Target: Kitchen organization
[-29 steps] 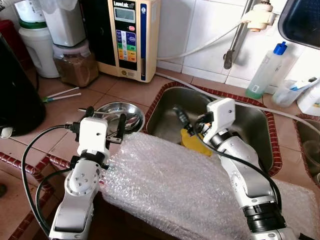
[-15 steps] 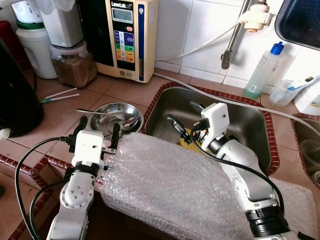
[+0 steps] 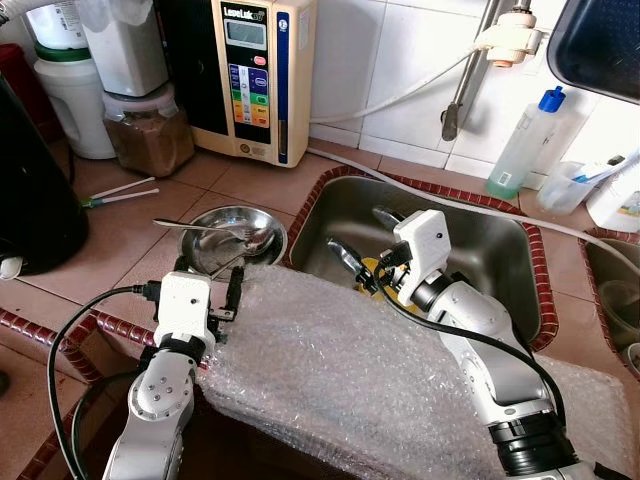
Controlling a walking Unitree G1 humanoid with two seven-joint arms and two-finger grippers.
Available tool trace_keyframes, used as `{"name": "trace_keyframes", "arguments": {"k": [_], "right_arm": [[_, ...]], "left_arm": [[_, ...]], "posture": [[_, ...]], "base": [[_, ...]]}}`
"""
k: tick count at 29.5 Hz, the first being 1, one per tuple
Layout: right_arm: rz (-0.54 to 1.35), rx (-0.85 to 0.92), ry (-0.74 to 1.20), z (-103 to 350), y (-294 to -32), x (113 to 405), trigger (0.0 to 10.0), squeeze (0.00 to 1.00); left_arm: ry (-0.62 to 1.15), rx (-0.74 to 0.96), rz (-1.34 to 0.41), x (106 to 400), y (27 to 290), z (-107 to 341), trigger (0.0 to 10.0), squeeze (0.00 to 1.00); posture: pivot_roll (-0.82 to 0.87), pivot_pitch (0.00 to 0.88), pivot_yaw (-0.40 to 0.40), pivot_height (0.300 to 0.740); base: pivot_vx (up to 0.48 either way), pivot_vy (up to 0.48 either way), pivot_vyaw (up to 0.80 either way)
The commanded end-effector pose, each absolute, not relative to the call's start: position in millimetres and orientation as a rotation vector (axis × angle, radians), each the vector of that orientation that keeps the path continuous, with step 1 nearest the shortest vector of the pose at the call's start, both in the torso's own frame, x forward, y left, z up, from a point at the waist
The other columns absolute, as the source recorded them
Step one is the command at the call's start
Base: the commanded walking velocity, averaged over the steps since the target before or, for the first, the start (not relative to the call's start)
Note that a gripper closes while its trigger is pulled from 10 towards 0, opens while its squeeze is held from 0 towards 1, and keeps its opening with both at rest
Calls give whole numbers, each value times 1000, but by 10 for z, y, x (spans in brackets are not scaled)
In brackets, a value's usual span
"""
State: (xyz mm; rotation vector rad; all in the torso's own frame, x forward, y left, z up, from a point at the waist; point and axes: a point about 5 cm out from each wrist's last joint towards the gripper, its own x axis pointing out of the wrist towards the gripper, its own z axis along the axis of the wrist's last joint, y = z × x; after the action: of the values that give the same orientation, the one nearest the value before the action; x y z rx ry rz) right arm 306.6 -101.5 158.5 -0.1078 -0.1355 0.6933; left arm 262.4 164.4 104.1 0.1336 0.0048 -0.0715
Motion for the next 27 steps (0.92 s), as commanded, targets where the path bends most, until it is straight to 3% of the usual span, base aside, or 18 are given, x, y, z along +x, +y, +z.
{"name": "trace_keyframes", "arguments": {"k": [1,14,27], "right_arm": [[736,-109,-144,1620,-990,3025,10000,0],[890,-132,-104,1605,-953,2955,10000,0],[905,-175,-109,1634,-948,2967,10000,0]], "left_arm": [[31,111,-66,2659,1644,1020,0,0],[26,60,-22,2829,1637,1078,0,0],[27,22,13,3056,1570,1108,0,0]], "posture": [[66,0,-45,740],[66,0,-42,740],[51,0,-36,740]], "base": [[0,0,0],[0,0,0],[0,0,0]]}}
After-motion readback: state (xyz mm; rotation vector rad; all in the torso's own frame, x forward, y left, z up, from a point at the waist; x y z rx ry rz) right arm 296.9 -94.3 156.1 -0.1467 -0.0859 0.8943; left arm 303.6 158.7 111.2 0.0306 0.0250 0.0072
